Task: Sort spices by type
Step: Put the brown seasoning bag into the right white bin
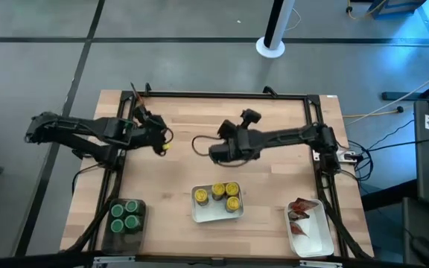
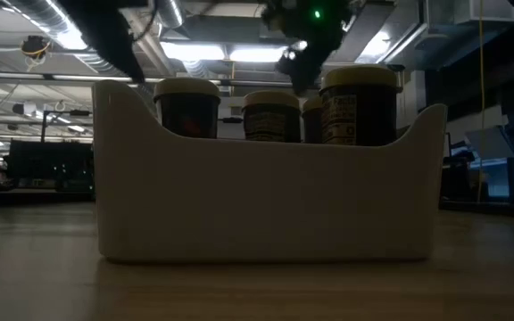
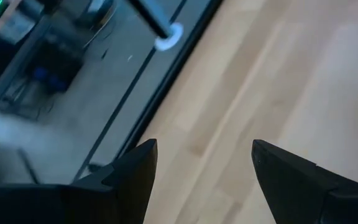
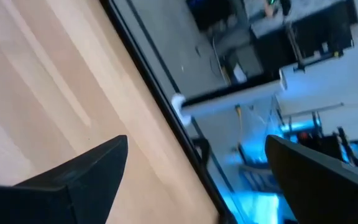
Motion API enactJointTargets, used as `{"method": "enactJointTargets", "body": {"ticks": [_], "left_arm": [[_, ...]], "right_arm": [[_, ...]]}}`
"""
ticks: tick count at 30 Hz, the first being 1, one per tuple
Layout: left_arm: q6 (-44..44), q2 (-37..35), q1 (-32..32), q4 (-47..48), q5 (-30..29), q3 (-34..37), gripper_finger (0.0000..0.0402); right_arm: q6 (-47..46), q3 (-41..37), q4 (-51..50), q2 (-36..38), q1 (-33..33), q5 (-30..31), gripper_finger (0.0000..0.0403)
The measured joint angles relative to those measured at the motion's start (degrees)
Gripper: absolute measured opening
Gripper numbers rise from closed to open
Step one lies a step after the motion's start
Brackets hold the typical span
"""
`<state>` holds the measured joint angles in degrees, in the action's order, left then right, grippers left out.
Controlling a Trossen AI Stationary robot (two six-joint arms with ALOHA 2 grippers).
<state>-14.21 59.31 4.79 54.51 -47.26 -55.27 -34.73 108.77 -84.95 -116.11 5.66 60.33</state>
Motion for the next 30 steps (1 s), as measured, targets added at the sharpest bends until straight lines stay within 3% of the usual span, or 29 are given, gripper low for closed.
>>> {"method": "enactJointTargets", "body": {"ticks": [9, 17, 23, 30], "left_arm": [[-8.0, 0.0, -14.3, -1.6, -0.4, 2.9, 0.0252], [-6.5, 0.9, -28.5, -7.3, -0.2, 5.2, 0.0252], [-4.0, 3.8, -39.6, -10.6, 7.1, 5.2, 0.0252], [-3.8, 9.1, -48.8, -11.6, 9.9, 5.2, 0.0252]], "right_arm": [[-1.5, -3.3, -5.0, 0.0, -3.5, -2.6, 0.0379], [-5.5, -11.7, -4.9, 0.0, -3.4, -1.1, 0.0379], [-11.9, -18.8, -4.1, 0.0, -3.4, 5.0, 0.0379], [-15.2, -22.7, -4.0, 0.0, -3.4, 7.3, 0.0379]]}}
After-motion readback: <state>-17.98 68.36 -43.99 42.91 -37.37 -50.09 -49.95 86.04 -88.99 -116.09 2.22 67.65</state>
